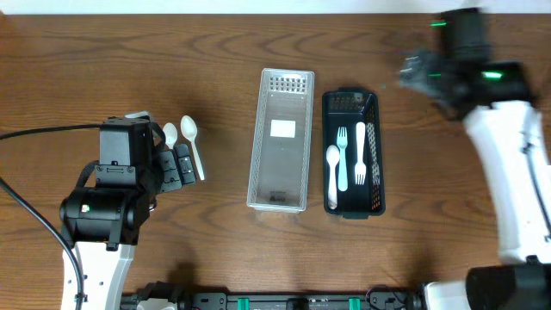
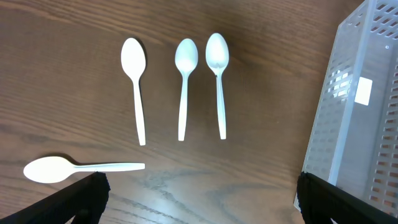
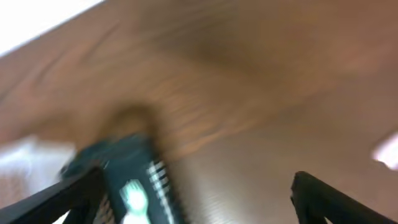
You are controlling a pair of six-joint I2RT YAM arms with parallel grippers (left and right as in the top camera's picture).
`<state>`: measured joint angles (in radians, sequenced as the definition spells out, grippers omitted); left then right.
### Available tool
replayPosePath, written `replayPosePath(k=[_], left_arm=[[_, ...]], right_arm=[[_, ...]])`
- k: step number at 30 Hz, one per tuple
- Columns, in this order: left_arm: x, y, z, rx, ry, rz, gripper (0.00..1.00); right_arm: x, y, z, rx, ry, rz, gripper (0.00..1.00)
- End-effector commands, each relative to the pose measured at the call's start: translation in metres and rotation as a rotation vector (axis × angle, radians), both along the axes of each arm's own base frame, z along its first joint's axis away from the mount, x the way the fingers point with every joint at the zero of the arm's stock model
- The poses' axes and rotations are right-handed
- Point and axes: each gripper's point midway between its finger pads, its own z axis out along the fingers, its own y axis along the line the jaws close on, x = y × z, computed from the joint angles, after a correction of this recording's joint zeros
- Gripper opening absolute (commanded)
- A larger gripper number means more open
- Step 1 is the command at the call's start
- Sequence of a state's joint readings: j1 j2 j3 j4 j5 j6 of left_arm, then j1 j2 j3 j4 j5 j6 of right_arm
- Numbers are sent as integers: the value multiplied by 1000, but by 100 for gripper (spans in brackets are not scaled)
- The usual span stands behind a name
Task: Pack container
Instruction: 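Move the right gripper to the last white fork and grasp it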
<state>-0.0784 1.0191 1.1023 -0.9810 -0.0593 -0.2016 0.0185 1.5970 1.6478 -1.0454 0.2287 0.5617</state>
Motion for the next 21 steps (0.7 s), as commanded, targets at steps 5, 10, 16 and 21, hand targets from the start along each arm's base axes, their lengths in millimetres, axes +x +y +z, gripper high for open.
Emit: replayPosePath(k=[5, 10, 16, 21], left_arm=[[2, 4, 7, 19, -18, 0, 98], [2, 4, 7, 19, -18, 0, 98], [2, 4, 7, 19, -18, 0, 98], [2, 4, 7, 19, -17, 0, 98]], right_arm=[[-32, -129, -44, 192, 56, -499, 99], [-50, -187, -78, 222, 112, -669, 99], [-72, -235, -136, 330, 206, -776, 99], [-96, -265, -177, 369, 281, -823, 99]])
